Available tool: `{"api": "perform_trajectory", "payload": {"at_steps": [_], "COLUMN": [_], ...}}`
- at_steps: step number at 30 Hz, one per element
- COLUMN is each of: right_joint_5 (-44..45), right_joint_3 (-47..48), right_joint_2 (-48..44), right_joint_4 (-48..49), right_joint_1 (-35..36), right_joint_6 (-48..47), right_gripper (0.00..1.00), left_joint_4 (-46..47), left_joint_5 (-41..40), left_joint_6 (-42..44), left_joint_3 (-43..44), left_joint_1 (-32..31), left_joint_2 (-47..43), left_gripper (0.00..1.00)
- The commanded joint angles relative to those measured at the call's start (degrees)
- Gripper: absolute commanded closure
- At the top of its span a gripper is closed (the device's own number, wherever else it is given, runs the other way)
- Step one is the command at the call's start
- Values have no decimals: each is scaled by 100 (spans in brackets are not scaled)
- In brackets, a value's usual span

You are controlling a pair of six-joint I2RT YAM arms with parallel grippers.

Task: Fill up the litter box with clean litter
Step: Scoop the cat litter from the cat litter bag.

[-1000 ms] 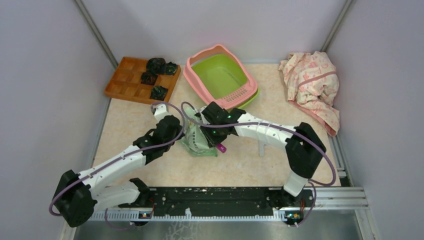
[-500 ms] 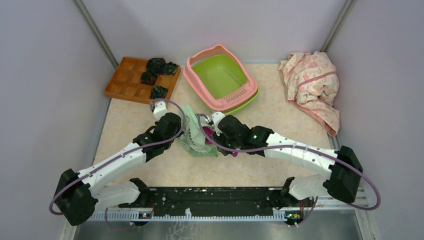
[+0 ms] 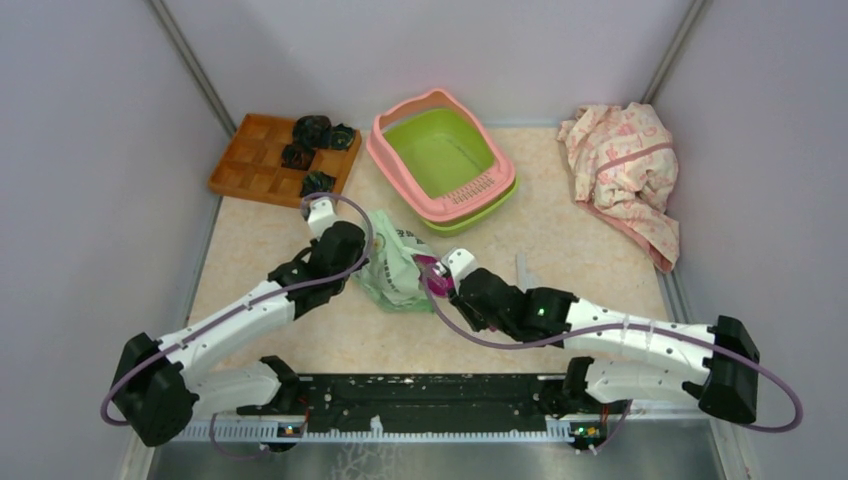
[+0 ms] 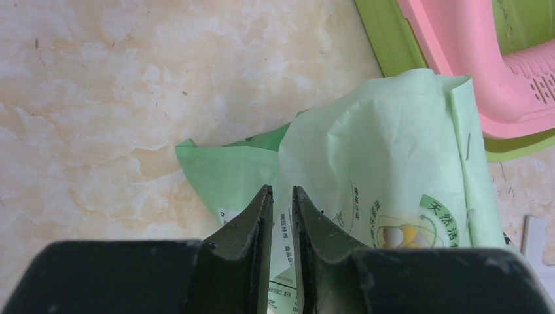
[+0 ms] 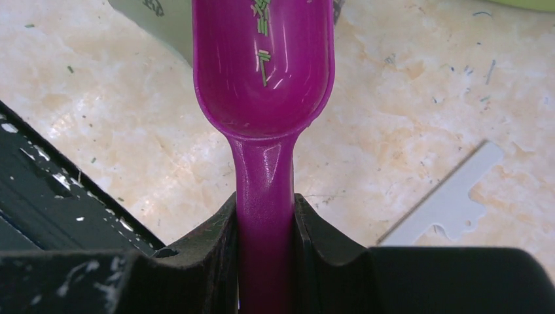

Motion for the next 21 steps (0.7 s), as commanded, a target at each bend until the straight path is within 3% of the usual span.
{"api": "perform_trajectory", "payload": {"at_steps": [1,6,12,17,21], "right_joint_5": [1110,1637,1614,1659,1250], "right_joint_3": [-95,-237,-6,1107,1943], "right_joint_2": [-528,-829,-1004,-831,-851], "right_joint_4": [142,202,-131,-1248,-1798], "right_joint_1": [330,446,447,338,-435], "right_joint_6": [166,215,422,634,449], "right_gripper": [100,100,100,100,100], "left_joint_4": [-15,26,54,79,105], "left_joint_5": [-133,-151,-182,-173,-148], "left_joint_6": [52,91,161,204,207], "left_joint_3": [230,302,371,432,408], "left_joint_1": [-37,-37,-35,-39,-38], "left_joint_2": [118,269,354,409,361], "left_gripper": [77,77,77,77,76]}}
